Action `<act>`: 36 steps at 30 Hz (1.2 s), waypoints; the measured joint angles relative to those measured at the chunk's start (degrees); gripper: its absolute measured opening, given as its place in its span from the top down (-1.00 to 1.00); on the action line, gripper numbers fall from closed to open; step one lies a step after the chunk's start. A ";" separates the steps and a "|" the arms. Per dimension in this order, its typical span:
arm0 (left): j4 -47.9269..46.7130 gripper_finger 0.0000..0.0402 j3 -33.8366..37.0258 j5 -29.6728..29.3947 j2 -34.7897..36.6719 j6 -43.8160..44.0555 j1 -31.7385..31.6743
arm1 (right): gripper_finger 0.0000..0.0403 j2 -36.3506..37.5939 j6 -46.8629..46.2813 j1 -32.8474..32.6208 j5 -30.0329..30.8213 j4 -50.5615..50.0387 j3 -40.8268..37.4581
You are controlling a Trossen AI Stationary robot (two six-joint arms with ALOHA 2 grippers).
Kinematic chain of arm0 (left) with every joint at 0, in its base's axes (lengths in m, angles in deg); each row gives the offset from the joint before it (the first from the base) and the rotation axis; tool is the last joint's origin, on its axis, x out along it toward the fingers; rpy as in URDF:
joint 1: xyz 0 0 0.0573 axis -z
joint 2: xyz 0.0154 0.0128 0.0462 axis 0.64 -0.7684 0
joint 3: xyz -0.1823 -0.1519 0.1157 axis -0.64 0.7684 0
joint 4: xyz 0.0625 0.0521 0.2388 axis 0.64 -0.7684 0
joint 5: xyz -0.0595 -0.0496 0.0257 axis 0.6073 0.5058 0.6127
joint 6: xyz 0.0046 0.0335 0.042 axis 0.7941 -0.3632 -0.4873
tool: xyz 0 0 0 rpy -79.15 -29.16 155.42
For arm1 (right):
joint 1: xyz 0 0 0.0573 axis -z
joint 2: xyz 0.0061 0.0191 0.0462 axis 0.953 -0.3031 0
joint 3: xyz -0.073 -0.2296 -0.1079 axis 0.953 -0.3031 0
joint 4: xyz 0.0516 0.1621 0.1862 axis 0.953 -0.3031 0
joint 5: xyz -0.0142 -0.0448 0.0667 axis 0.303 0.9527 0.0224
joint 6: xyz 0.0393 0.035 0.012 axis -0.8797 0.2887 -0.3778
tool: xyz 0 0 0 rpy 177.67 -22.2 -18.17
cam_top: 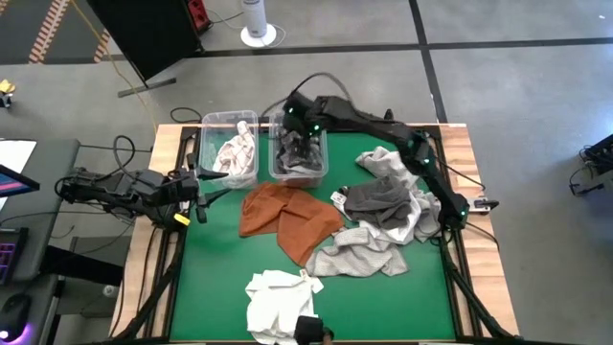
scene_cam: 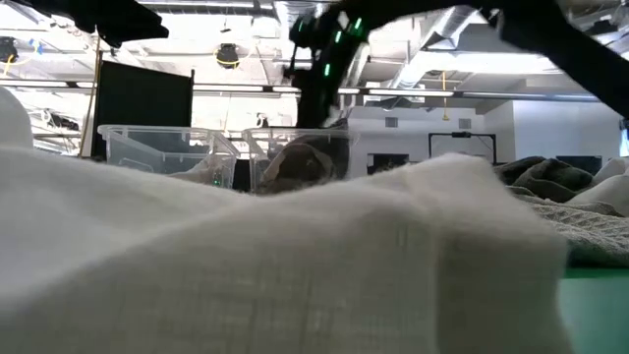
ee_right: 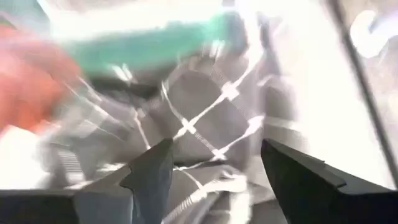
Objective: Sort towels by color in basket
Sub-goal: Put the dark gray patterned towel into the right transparent bin
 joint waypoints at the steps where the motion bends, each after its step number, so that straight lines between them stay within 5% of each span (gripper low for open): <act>1: 0.08 0.10 0.00 0.00 -0.01 0.01 0.00 | -0.39 1.42 -0.05 -0.13 0.06 0.21 0.45; 11: 0.16 0.10 0.00 0.05 -0.02 0.42 0.00 | -0.39 6.82 -1.53 -1.18 0.13 3.25 0.66; 26: -0.50 0.10 0.00 0.13 -0.01 -0.01 0.00 | -0.39 -12.71 1.73 0.09 -1.87 0.63 0.68; 36: 0.27 0.10 0.00 0.24 -0.02 -0.62 0.00 | -0.39 -3.45 0.49 -0.47 -1.21 -1.00 1.66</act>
